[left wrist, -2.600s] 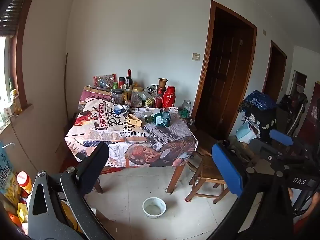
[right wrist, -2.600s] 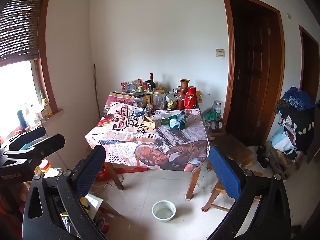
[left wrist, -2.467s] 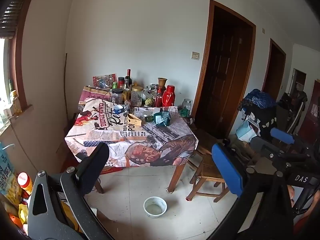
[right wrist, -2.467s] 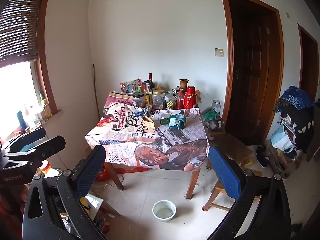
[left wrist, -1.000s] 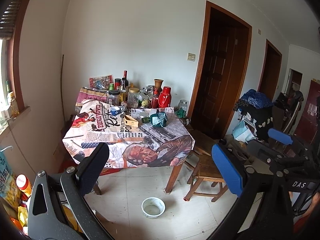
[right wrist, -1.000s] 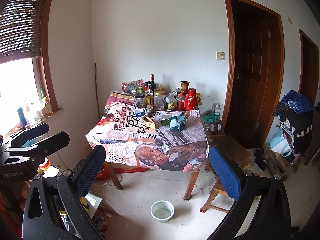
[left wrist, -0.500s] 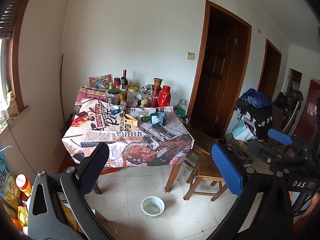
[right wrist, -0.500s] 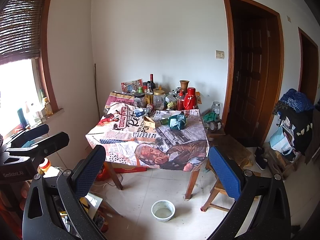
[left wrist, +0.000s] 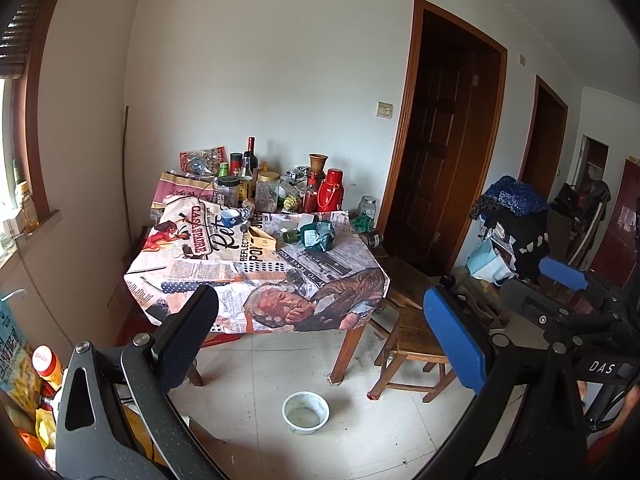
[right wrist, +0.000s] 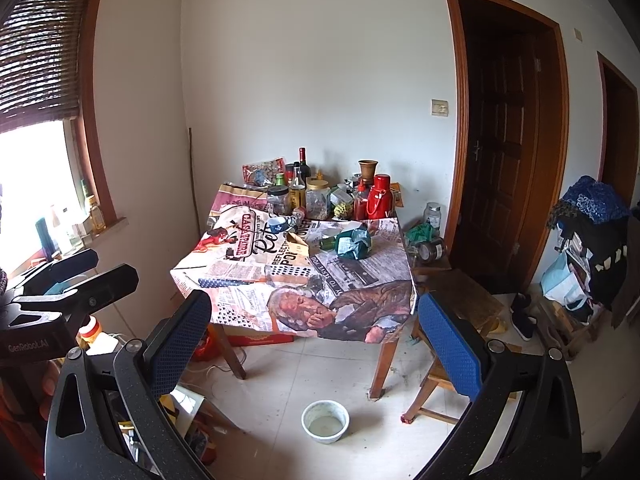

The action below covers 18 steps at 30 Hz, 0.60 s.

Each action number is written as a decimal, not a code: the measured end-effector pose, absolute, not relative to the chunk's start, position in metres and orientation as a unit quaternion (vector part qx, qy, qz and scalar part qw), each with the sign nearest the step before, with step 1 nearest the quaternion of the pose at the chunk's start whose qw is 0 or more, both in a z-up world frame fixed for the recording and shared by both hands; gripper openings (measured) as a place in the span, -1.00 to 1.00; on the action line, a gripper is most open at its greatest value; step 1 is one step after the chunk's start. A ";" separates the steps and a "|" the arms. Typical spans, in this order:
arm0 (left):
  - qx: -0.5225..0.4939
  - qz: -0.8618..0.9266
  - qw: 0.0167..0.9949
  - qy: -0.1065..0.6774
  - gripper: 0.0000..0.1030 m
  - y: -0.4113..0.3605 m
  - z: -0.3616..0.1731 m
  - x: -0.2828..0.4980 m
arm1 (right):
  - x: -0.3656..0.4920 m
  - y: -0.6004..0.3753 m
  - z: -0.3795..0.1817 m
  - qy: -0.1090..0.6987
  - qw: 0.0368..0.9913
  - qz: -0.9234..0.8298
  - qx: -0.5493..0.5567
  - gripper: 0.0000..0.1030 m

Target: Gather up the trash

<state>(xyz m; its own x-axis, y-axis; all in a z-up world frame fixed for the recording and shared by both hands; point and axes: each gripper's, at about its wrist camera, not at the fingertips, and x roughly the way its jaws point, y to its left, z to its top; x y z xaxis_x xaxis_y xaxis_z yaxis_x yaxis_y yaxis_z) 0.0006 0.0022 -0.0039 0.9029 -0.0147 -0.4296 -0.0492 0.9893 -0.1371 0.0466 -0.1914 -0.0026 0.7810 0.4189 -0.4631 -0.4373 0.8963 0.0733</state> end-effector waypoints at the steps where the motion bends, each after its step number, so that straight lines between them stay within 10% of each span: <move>1: -0.073 0.009 0.973 0.220 1.00 0.003 -0.004 0.000 | 0.047 -0.192 -0.003 0.242 0.943 0.228 -0.018 0.99; 18: -0.084 0.028 0.970 0.228 1.00 -0.040 -0.002 0.057 | 0.100 -0.233 -0.005 0.243 0.941 0.234 -0.014 0.99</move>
